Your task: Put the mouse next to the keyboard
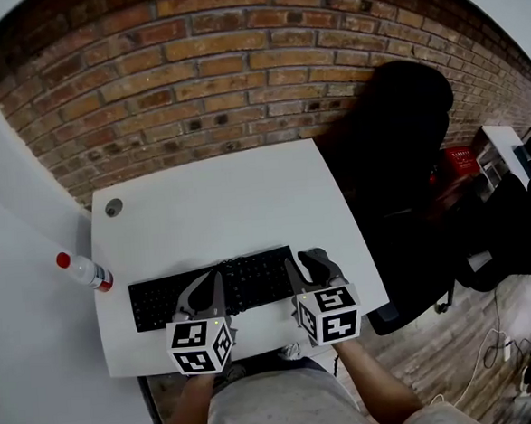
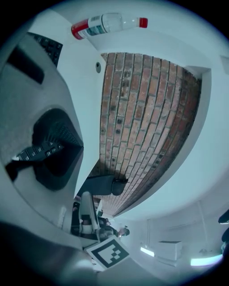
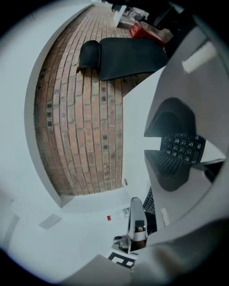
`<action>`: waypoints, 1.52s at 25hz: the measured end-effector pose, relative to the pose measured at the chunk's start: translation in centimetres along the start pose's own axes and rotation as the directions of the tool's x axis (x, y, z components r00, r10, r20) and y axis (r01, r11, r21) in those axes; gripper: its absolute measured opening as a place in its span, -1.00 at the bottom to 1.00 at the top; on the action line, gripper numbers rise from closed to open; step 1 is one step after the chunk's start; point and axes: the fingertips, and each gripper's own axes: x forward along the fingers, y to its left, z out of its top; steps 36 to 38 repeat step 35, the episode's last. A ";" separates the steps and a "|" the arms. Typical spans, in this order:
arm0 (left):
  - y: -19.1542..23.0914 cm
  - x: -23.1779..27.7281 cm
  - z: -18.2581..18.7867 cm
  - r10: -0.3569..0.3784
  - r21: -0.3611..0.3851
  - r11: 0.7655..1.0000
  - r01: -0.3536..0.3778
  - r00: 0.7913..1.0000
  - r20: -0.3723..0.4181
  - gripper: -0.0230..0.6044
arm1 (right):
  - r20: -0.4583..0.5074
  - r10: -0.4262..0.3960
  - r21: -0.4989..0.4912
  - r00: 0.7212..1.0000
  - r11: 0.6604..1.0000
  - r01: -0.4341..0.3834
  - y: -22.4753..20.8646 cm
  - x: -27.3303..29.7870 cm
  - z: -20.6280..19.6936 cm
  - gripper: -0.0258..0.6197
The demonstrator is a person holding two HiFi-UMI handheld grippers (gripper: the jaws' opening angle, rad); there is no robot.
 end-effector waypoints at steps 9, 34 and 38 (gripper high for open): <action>2.1 -2.2 1.2 0.058 -0.007 0.998 -0.058 0.997 0.044 -0.95 | 0.082 0.072 -0.064 0.994 0.996 -0.067 2.9 -1.1 2.7 -0.85; 3.5 -3.0 1.2 0.066 0.011 0.998 -0.067 0.997 0.045 -0.95 | 0.115 0.104 -0.080 0.988 0.992 -0.095 4.8 -0.6 3.4 -0.91; 3.5 -3.0 1.1 0.065 0.011 0.998 -0.066 0.997 0.045 -0.95 | 0.115 0.104 -0.078 0.988 0.992 -0.095 4.9 -0.5 3.3 -0.91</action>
